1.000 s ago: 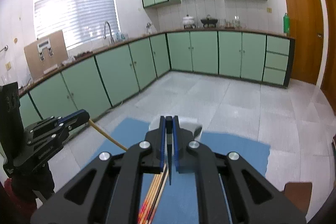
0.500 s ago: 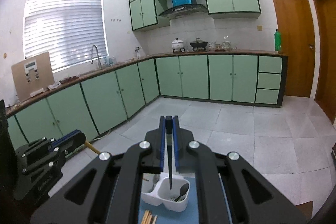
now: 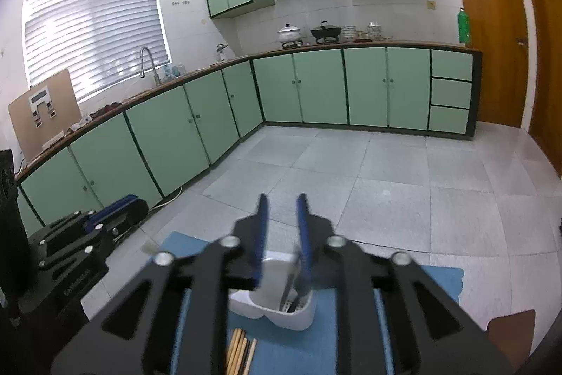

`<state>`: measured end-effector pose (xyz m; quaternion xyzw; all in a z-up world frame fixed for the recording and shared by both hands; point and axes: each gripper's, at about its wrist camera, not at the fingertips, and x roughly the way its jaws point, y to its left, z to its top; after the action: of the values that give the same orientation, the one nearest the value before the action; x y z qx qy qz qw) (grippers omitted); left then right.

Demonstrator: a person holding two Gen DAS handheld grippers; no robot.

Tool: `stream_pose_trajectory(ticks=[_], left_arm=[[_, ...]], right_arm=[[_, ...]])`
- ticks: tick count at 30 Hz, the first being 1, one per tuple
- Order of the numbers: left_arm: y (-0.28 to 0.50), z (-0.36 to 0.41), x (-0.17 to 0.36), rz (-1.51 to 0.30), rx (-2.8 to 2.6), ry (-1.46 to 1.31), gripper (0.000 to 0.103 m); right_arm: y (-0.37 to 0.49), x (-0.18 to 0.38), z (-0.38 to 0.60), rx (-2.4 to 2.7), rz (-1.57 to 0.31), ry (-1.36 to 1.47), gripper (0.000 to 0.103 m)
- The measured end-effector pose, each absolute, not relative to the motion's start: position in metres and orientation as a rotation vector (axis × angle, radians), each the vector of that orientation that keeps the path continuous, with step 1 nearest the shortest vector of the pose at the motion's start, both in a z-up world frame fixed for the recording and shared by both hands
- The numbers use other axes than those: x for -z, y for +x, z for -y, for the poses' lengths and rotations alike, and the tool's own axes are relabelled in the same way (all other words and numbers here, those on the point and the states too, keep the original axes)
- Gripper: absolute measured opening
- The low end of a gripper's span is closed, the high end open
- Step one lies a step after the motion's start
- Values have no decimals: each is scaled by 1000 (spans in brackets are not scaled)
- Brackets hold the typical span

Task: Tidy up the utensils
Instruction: 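Carry both chopsticks over the white holder and open both grippers, then withdraw both open grippers from the holder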

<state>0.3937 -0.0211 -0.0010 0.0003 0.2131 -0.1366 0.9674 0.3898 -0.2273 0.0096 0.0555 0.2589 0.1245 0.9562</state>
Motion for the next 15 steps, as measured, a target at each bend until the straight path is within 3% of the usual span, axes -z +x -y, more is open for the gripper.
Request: stream_pose_trajectory(ticks=[2,11,15], left_arm=[[384,16,0,-423,274,-1,29],[317,-6,6,-393,236,-8,59],[282,-12,35,-428,212,-1,65]], right_arm=[[379,-12,233,-242,-506,128,39],[304,0,246,-190,-450,106,71],[262,31,246,-181,-471,118,80]])
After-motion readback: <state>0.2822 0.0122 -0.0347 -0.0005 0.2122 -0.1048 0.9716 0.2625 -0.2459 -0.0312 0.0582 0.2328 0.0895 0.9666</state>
